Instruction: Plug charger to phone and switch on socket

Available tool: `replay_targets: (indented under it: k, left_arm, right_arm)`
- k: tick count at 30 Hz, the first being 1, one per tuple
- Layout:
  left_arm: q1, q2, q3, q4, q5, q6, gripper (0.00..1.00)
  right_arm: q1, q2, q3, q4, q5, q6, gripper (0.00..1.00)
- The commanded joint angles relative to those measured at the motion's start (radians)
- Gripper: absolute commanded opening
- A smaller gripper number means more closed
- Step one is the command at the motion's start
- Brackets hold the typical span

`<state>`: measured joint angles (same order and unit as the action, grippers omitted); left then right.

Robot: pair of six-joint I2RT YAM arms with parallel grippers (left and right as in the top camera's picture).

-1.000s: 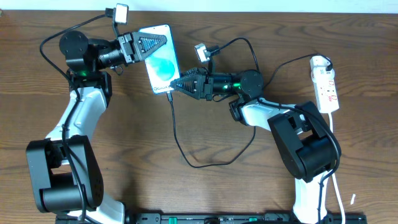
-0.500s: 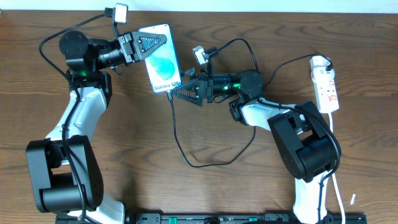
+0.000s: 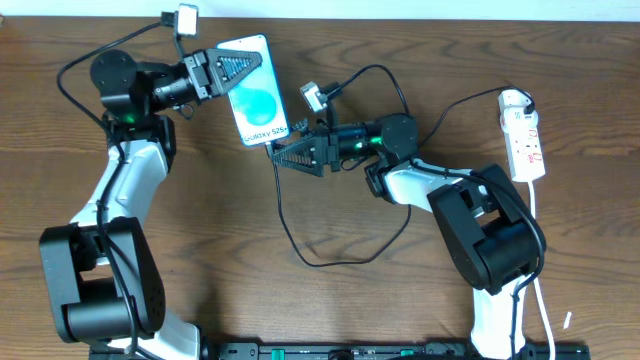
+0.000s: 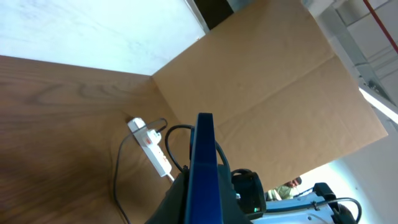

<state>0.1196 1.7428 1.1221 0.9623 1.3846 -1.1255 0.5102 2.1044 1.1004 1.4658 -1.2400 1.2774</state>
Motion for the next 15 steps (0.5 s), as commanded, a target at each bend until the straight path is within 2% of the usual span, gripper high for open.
replay_targets:
  k: [1, 2, 4, 12, 13, 15]
  left_arm:
    - [0.011, -0.024, 0.006, 0.009, -0.013, -0.009, 0.07]
    - [0.011, -0.024, 0.006, 0.009, -0.018, -0.01, 0.07]
    - [0.011, -0.024, 0.006, 0.009, -0.025, -0.013, 0.07]
    - [0.011, -0.024, 0.006, 0.008, -0.032, -0.013, 0.07]
    - [0.011, -0.024, 0.006, 0.008, -0.032, -0.013, 0.07]
    - [0.011, -0.024, 0.006, 0.008, -0.033, -0.016, 0.07]
  right_arm:
    - [0.006, 0.002, 0.011, 0.003, -0.006, -0.003, 0.73]
    - [0.006, 0.002, 0.011, 0.003, -0.009, -0.003, 0.61]
    - [0.007, 0.002, 0.011, 0.003, -0.01, -0.003, 0.5]
    - [0.019, 0.002, 0.011, -0.004, -0.012, -0.004, 0.46]
    - [0.021, 0.002, 0.011, -0.004, -0.012, -0.005, 0.44]
    - [0.024, 0.002, 0.011, -0.004, -0.013, -0.008, 0.34]
